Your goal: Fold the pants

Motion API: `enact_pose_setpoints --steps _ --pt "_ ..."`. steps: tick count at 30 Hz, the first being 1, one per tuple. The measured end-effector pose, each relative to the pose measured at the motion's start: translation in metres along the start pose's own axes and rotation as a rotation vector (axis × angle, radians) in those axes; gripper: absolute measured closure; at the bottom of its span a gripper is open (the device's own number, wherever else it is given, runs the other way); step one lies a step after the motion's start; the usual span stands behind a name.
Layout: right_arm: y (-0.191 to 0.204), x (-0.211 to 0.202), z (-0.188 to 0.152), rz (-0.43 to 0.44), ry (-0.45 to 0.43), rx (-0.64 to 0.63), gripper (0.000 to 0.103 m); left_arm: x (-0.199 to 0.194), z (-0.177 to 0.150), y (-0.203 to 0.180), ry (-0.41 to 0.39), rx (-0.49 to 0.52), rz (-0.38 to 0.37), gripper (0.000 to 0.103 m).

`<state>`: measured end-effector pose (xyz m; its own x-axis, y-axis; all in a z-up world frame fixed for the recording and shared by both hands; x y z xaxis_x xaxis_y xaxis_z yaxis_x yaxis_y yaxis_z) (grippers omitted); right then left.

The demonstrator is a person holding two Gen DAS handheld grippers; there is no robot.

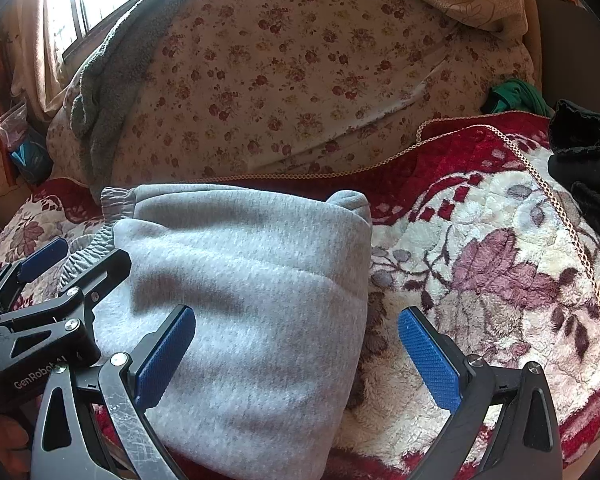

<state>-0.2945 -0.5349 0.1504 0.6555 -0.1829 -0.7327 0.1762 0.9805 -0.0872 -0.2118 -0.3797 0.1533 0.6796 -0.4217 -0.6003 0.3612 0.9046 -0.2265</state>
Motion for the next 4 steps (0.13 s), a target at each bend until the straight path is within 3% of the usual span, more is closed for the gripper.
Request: enact_pose_setpoints --steps 4 --pt "0.0021 0.0004 -0.0009 -0.013 0.003 0.002 0.000 -0.0006 0.0029 0.0027 0.005 -0.011 -0.021 0.007"
Point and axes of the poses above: each gripper's, at about its wrist camera, not at the fingertips, and x roughly the way its jaws point, y to its left, z to its top, the point moved 2 cm from there along x, roughly the way its jaws point, and after that the axes turned 14 degrees about -x, right-handed, at the moved point
